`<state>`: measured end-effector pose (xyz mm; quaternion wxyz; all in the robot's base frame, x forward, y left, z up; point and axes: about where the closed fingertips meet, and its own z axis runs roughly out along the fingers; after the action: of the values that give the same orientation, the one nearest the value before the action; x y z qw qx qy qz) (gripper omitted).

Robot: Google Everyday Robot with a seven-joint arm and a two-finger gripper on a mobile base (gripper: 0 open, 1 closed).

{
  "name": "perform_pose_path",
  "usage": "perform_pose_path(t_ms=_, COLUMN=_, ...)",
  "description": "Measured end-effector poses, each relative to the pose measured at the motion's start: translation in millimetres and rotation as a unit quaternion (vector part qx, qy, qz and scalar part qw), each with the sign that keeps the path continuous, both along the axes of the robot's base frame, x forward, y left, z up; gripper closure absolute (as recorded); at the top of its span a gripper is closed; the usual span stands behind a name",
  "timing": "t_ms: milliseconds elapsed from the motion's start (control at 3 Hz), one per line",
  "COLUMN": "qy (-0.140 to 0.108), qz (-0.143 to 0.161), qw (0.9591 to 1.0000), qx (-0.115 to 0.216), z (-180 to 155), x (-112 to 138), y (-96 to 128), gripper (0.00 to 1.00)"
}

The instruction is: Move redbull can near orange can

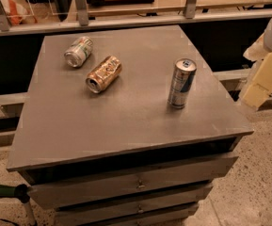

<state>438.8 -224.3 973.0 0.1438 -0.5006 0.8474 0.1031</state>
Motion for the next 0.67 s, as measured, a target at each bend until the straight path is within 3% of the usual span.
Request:
perform_pose_path(t_ms=333, qy=0.0, qz=0.0, qw=1.0, qx=0.0, z=0.0, x=0.0, y=0.0, gripper=0.0)
perform_pose_path(t_ms=667, qy=-0.012, qz=-0.017, qw=0.999, qx=0.039, z=-2.8, x=2.1, y=-1.9, gripper=0.0)
